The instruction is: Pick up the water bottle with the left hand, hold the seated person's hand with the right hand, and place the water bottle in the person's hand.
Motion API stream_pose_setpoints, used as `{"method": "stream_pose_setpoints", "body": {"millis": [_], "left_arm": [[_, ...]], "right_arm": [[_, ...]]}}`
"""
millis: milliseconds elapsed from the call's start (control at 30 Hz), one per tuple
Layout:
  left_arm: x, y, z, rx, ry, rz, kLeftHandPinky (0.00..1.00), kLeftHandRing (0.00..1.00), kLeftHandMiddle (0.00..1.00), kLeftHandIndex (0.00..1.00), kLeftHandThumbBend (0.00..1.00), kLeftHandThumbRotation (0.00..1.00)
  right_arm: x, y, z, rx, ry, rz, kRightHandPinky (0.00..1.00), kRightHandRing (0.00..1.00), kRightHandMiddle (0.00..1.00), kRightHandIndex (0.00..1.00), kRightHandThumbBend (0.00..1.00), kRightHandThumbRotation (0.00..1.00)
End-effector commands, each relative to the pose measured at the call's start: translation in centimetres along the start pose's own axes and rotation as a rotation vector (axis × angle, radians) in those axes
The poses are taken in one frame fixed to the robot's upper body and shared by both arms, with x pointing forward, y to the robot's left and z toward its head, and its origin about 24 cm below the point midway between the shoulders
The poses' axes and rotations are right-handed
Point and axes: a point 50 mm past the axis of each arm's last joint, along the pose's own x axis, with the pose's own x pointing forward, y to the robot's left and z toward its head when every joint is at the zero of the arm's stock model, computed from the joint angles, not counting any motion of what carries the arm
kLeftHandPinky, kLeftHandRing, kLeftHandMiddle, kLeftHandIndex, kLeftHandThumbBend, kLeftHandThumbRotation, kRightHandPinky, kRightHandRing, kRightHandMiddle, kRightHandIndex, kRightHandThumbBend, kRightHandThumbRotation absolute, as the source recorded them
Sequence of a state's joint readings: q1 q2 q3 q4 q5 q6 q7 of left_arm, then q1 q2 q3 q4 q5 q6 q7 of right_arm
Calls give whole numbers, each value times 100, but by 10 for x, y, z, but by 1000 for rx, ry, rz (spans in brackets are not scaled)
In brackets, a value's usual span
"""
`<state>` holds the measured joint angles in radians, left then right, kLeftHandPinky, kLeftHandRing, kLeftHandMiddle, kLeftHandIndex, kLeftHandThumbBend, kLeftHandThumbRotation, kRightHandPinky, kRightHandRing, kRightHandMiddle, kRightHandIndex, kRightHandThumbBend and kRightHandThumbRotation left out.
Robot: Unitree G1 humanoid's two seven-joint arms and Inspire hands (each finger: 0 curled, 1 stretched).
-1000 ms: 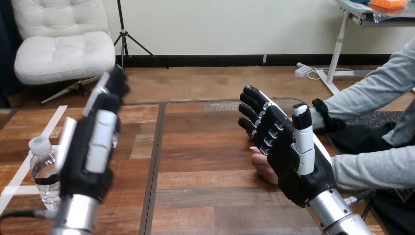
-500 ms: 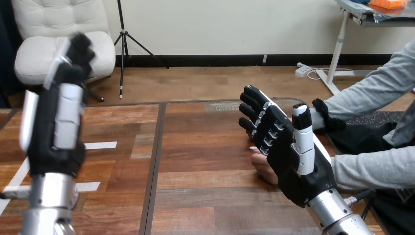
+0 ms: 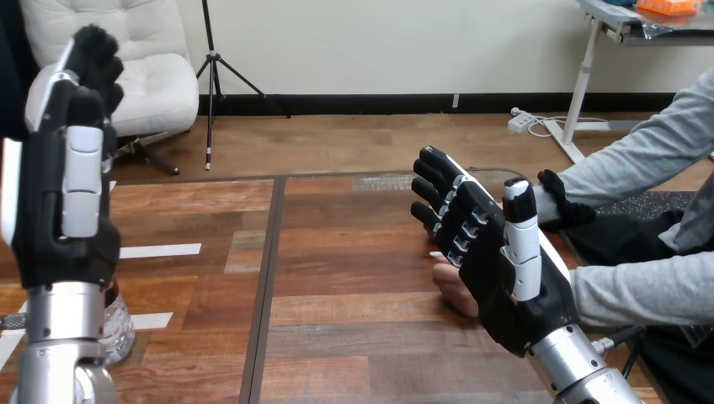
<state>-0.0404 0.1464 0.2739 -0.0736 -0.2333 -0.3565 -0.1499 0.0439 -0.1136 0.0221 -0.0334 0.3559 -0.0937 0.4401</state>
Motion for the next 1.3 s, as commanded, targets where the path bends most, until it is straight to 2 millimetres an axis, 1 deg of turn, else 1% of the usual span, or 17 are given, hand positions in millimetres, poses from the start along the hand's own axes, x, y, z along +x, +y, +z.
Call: {"method": "stream_pose_setpoints", "body": {"millis": [0,333,567,933,1267], "left_arm": [[12,5,4,10,-52,22,93,92,91,89,82,87],[14,13,2,23,-46,63,90,91,91,89,81,89],[15,19,0,65,-43,84,92,93,92,90,79,91],[14,29,-4,73,-44,128,97,95,93,90,77,91],[12,42,-8,90,-27,203,94,95,93,89,78,90]], "right_arm": [[8,1,17,-16,-82,11,100,99,97,94,87,100],[8,0,17,-15,-81,13,100,99,97,94,86,100],[9,0,17,-17,-82,13,100,99,97,94,86,100],[8,0,17,-19,-80,14,100,99,97,94,87,100],[8,0,17,-15,-83,14,100,99,97,94,87,100]]}}
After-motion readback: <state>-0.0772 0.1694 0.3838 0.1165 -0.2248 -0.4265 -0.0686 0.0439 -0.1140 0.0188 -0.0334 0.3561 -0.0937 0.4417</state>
